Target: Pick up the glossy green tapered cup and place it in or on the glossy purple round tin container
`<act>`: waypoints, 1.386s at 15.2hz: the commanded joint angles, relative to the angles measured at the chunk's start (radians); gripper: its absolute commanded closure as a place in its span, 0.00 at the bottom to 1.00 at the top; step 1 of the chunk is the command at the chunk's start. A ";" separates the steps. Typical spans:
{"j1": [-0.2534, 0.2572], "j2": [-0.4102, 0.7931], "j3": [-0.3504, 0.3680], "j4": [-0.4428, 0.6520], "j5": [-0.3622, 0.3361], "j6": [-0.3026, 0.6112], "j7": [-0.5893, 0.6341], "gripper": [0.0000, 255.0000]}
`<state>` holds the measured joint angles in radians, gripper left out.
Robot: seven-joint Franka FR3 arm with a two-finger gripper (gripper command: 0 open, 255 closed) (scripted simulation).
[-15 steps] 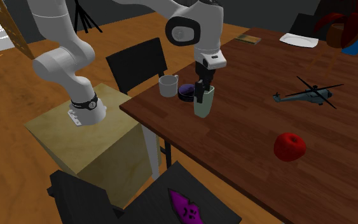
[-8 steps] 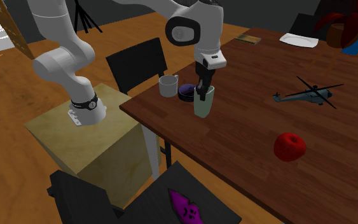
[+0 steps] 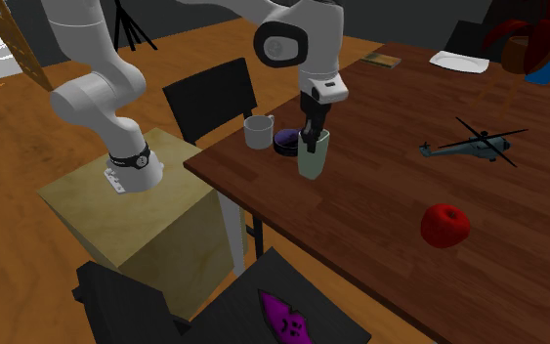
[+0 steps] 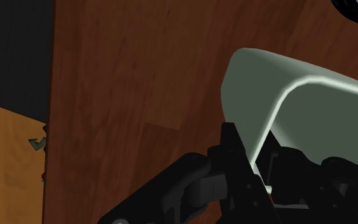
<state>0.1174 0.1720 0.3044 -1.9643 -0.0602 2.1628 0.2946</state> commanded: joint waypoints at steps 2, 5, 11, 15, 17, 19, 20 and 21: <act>-0.001 -0.013 0.001 0.021 0.006 -0.033 -0.005 1.00; -0.003 -0.028 0.002 0.044 0.012 -0.070 -0.009 1.00; -0.004 -0.052 0.003 0.096 0.022 -0.146 -0.015 1.00; -0.005 -0.064 0.004 0.136 0.026 -0.197 -0.018 1.00; -0.005 -0.069 0.004 0.157 0.028 -0.223 -0.020 1.00; -0.005 -0.073 0.004 0.180 0.030 -0.249 -0.021 1.00; -0.005 -0.074 0.004 0.191 0.030 -0.262 -0.021 1.00; -0.005 -0.076 0.004 0.203 0.031 -0.275 -0.022 1.00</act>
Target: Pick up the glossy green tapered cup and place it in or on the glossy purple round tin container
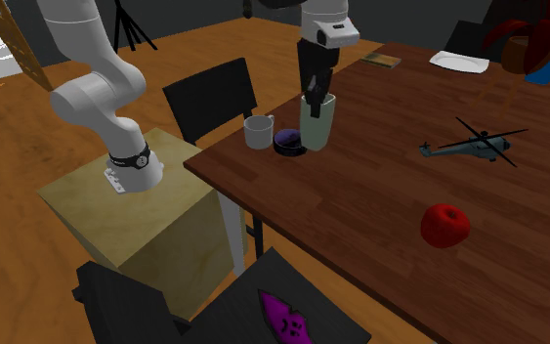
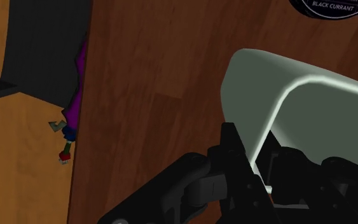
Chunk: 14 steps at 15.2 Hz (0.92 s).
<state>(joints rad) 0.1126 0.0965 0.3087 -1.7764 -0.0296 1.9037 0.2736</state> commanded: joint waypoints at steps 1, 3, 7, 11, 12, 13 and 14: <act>0.000 0.000 0.000 0.015 0.000 -0.016 -0.001 1.00; 0.016 -0.042 0.015 -0.012 0.012 -0.029 0.028 1.00; 0.049 -0.117 0.048 -0.051 0.035 -0.060 0.088 1.00; 0.084 -0.180 0.084 -0.071 0.058 -0.099 0.153 1.00; 0.092 -0.193 0.093 -0.072 0.063 -0.109 0.171 1.00; 0.101 -0.206 0.103 -0.073 0.068 -0.120 0.188 1.00; 0.113 -0.221 0.116 -0.072 0.075 -0.135 0.211 1.00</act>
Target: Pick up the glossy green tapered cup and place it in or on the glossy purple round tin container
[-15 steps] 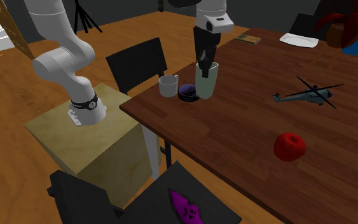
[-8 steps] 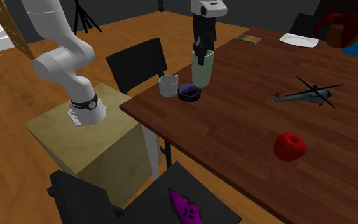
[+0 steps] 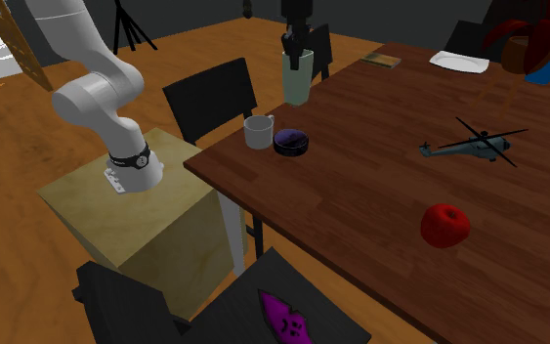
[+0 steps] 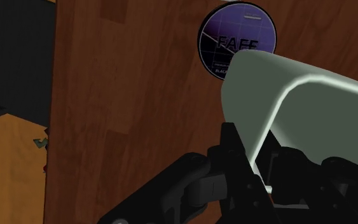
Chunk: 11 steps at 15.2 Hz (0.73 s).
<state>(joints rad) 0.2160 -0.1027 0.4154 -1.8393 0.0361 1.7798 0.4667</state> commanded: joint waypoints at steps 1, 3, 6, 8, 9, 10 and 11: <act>0.010 -0.023 0.010 -0.023 0.010 0.003 0.018 1.00; 0.010 -0.023 0.010 -0.051 0.010 0.030 0.017 1.00; 0.011 -0.023 0.011 -0.090 0.011 0.070 0.018 1.00; 0.011 -0.021 0.012 -0.115 0.010 0.097 0.018 1.00; 0.012 -0.020 0.013 -0.128 0.010 0.110 0.018 1.00; 0.012 -0.018 0.013 -0.140 0.010 0.123 0.019 1.00; 0.012 -0.017 0.014 -0.152 0.009 0.137 0.019 1.00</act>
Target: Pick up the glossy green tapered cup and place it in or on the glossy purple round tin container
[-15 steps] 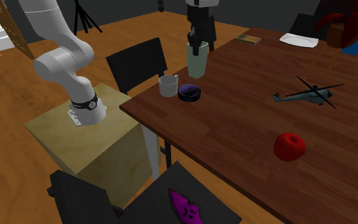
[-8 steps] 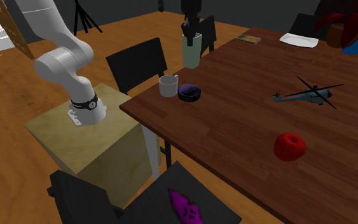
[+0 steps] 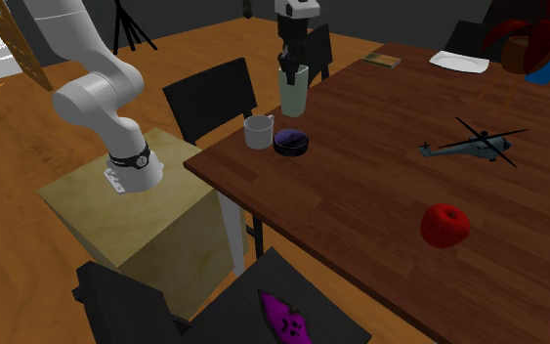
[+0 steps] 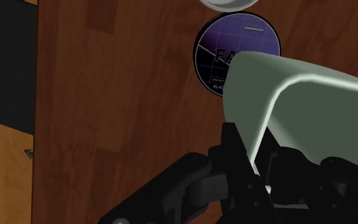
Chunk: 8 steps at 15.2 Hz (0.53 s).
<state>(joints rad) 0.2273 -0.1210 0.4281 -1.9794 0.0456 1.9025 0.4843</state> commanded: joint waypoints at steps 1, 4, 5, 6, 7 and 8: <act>0.001 0.004 0.002 -0.023 -0.001 0.027 0.002 1.00; 0.002 0.011 0.004 -0.056 -0.003 0.067 0.004 1.00; 0.002 0.014 0.005 -0.067 -0.004 0.081 0.005 1.00; 0.002 0.017 0.005 -0.078 -0.006 0.094 0.006 1.00; 0.002 0.020 0.006 -0.088 -0.007 0.107 0.007 1.00; 0.003 0.024 0.007 -0.098 -0.008 0.121 0.008 1.00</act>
<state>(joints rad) 0.2292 -0.1012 0.4334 -2.0672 0.0389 2.0087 0.4904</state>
